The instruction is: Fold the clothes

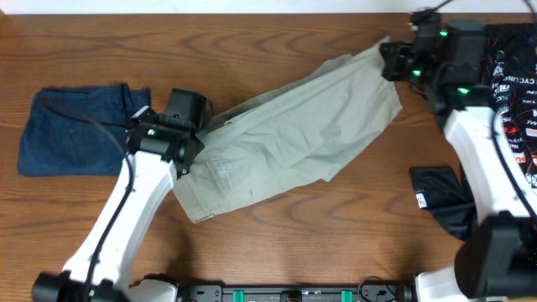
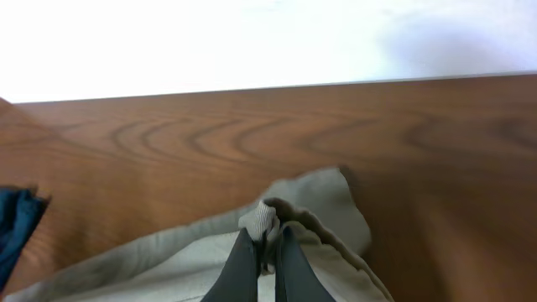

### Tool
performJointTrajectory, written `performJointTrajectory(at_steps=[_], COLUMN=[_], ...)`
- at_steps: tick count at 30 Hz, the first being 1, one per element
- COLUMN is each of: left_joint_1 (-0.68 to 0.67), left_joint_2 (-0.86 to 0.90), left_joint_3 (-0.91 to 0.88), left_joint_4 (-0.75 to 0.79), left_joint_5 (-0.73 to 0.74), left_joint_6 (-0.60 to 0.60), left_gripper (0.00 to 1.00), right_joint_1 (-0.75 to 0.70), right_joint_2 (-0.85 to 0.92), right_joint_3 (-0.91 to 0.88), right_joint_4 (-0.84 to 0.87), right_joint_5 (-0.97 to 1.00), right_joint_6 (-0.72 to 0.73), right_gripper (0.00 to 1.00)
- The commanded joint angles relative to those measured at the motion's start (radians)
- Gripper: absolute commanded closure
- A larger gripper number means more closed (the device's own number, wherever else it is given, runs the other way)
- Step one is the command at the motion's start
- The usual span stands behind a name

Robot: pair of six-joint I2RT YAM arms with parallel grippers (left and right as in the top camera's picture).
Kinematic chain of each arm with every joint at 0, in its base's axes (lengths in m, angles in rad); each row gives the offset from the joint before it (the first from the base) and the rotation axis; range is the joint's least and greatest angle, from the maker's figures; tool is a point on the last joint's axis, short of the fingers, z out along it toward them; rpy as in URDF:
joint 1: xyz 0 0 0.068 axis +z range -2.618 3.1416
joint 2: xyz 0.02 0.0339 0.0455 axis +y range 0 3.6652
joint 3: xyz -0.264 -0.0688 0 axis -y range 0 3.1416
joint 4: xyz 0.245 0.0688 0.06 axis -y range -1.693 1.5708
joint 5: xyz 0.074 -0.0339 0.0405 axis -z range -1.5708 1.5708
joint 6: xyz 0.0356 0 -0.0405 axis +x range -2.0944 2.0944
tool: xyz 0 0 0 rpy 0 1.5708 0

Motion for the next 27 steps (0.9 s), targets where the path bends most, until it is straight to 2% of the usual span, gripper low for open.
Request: performJointTrajectory(at_steps=[1,3,4,5,6,7,8,12,15,18,21,23,27], left_joint_1=[0.029,0.043,0.049,0.055,0.061,0.065,0.069,0.069,0.069,0.066,0.051,0.033,-0.018], left_joint_2=[0.059,0.09,0.101,0.112,0.117,0.119,0.119,0.095,0.061,0.019,0.01,0.021,0.077], left_joint_3=[0.006,0.006,0.006,0.006,0.006,0.006,0.006,0.016,0.035,0.037,0.037,0.034,0.033], left_joint_4=[-0.002,0.012,0.015,0.015,0.014,0.012,0.011,0.013,0.026,0.097,0.163,0.188,0.208], left_joint_5=[-0.076,-0.076,-0.076,-0.076,-0.073,-0.066,-0.048,0.008,0.05,0.166,0.28,0.307,0.307], left_joint_6=[-0.012,-0.012,-0.012,-0.012,-0.011,-0.011,0.003,0.093,0.168,0.294,0.378,0.404,0.413], left_gripper=[0.93,0.89,0.78,0.6,0.48,0.41,0.37,0.36,0.41,0.47,0.48,0.48,0.48], right_joint_1=[0.054,0.084,0.095,0.106,0.113,0.117,0.117,0.101,0.069,0.024,-0.026,-0.047,-0.053], right_joint_2=[0.072,0.117,0.137,0.156,0.171,0.181,0.185,0.174,0.152,0.126,0.118,0.126,0.151], right_joint_3=[0.026,0.026,0.026,0.026,0.026,0.026,0.026,0.026,0.026,0.026,0.026,0.019,-0.007], right_joint_4=[0.066,0.112,0.127,0.138,0.142,0.141,0.133,0.075,-0.012,-0.162,-0.368,-0.477,-0.597], right_joint_5=[0.055,0.059,0.059,0.059,0.059,0.061,0.063,0.101,0.148,0.179,0.179,0.179,0.178], right_joint_6=[-0.013,-0.013,-0.013,-0.013,-0.013,-0.014,-0.02,-0.043,-0.043,-0.042,-0.027,-0.027,-0.051], right_gripper=[0.99,0.99,0.97,0.9,0.81,0.71,0.68,0.59,0.6,0.66,0.79,0.83,0.83])
